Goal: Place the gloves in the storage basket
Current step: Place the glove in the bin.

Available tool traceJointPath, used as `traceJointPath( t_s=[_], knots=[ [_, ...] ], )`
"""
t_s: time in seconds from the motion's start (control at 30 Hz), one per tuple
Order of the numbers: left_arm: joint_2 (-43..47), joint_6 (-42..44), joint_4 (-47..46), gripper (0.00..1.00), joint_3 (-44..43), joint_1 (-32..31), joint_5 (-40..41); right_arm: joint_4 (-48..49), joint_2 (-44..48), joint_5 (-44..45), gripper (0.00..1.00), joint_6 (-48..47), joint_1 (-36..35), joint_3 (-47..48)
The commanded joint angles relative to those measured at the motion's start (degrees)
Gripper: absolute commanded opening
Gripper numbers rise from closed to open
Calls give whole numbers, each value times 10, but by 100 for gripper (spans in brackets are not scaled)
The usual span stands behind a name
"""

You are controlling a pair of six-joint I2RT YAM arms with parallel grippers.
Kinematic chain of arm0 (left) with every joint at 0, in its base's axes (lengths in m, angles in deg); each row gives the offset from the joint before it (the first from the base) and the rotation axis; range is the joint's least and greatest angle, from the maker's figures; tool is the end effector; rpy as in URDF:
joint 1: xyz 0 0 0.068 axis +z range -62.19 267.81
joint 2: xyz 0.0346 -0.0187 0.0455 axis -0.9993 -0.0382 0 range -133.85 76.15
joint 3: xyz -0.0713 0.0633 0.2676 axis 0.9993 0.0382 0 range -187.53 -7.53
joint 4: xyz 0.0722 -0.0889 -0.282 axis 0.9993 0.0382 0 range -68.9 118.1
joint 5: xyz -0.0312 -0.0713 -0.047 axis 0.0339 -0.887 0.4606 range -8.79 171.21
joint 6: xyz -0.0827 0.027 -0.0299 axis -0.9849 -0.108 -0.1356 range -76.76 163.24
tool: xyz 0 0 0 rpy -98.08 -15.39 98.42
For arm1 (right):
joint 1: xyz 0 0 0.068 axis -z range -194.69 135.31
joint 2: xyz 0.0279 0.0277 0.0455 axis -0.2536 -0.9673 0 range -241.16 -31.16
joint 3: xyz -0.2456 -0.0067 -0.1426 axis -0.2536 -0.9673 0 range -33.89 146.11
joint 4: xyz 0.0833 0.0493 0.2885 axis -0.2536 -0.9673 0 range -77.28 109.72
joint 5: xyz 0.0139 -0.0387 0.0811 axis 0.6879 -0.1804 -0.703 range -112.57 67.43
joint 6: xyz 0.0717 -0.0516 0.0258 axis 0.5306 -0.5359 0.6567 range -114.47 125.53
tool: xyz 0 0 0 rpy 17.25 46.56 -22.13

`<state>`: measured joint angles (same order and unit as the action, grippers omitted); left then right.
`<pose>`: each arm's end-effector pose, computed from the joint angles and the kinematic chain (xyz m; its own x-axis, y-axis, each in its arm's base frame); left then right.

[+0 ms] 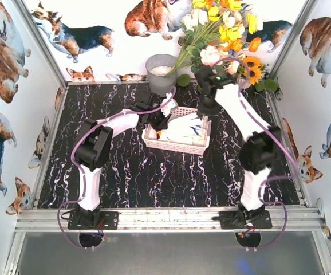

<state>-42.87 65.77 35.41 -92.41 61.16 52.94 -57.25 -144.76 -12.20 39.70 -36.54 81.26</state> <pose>0.4517 -0.2705 0.1314 -0.3588 0.5576 -0.7485 0.8806 0.4682 -0.0733 0.4306 0.1566 0.2836 -0.9252 0.2242 -0.3061 0.2364 0.9717 -0.0028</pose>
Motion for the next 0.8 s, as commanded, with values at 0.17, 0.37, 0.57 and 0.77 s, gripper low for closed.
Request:
traceJointPath(
  t_s=[0.17, 0.37, 0.57, 0.77],
  knots=[
    [-20, -26, 40, 13, -18, 11, -12, 293, 244, -172, 31, 5, -1, -313],
    [-10, -41, 28, 21, -13, 11, -19, 427, 249, -204, 24, 16, -15, -417],
    [-7, -44, 20, 23, -8, 11, -16, 430, 187, -130, 17, -22, -39, -385],
    [-4, -45, 20, 23, -8, 12, -12, 419, 124, -78, 12, -48, -39, -355]
  ],
)
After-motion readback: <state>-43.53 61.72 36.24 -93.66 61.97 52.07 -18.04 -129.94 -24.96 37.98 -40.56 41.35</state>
